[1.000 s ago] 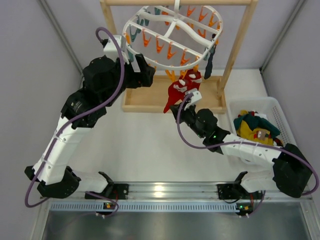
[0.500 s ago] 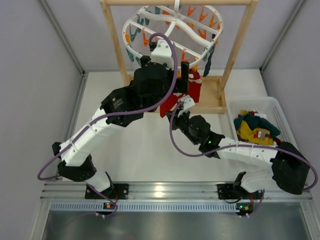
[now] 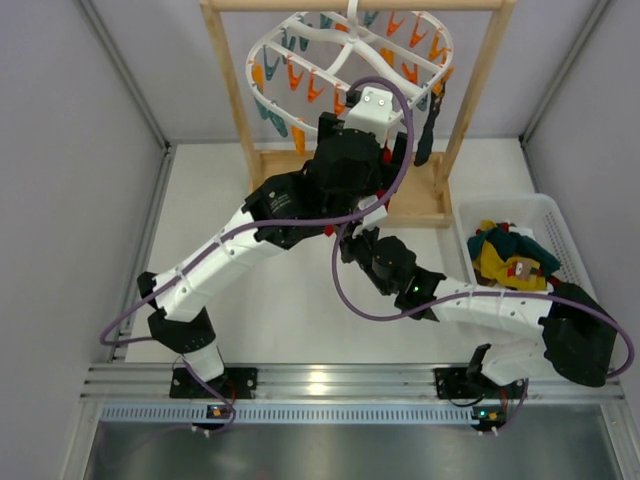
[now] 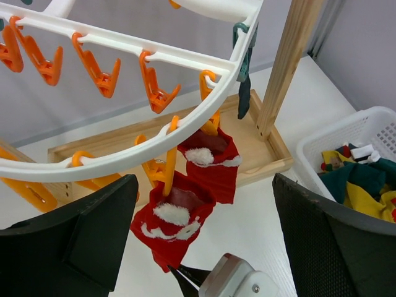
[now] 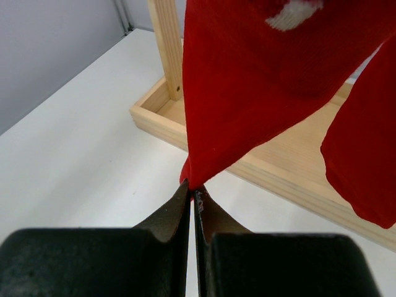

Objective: Remove the socks clipped to the hanger

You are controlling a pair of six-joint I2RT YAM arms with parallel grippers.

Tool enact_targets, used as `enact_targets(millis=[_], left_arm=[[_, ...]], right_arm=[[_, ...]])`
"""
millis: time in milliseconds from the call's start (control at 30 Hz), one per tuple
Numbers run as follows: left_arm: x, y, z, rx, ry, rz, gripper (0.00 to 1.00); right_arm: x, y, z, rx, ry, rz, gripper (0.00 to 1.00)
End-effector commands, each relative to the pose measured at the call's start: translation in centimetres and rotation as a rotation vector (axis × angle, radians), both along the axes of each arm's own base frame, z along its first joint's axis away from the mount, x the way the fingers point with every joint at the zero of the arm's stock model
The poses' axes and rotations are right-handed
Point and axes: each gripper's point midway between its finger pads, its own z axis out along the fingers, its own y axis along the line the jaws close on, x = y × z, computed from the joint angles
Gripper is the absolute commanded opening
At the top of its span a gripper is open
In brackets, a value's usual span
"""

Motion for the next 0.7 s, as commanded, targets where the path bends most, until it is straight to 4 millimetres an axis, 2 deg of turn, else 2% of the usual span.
enact_targets(millis=[0,367,667], left_arm=[[1.1,0.8,1.2,-0.03,-0.015,0.001,0.92],[3.3,2.0,-0.6,-0.049,0.041,0.01,0.86],[3.4,2.4,-1.4,-0.045,0.06,0.014,0.86]], right_arm=[[-0.9,0.4,3.6,0.067,-0.066,0.038,0.0],[-1.9,0.8,3.7,0.022,-0.071,0.109,0.0],[-0.5,0.5,3.5,0.028,-0.048,0.083,0.0]])
